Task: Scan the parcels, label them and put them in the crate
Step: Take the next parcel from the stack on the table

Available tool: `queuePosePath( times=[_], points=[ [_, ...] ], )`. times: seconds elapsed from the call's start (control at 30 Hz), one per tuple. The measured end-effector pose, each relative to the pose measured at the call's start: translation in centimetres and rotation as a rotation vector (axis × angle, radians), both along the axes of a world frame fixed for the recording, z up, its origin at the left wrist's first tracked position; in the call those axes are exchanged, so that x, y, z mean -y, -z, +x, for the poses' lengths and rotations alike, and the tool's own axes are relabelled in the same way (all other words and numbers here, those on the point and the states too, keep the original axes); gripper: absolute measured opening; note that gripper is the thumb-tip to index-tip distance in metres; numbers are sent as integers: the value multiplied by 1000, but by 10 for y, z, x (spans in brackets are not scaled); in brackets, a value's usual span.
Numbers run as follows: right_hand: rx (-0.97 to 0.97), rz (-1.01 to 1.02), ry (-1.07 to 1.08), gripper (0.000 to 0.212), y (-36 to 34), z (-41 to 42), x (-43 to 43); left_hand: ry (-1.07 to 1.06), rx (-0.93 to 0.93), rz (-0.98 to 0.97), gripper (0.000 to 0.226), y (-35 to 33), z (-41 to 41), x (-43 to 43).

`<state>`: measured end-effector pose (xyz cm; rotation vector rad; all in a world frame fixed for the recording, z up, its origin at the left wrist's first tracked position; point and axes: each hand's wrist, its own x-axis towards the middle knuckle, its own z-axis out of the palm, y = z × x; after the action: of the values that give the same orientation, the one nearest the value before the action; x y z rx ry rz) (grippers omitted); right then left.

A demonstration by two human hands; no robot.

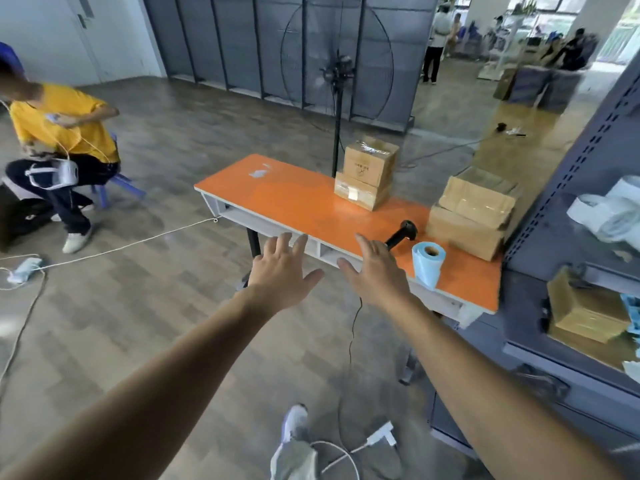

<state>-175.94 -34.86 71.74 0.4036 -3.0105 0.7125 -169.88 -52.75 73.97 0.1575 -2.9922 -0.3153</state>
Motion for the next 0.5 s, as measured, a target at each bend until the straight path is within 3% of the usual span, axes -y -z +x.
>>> queuePosePath(
  times=[0.5],
  points=[
    [52, 32, 297, 69, -15, -283, 67, 222, 20, -72, 77, -22, -327, 90]
  ],
)
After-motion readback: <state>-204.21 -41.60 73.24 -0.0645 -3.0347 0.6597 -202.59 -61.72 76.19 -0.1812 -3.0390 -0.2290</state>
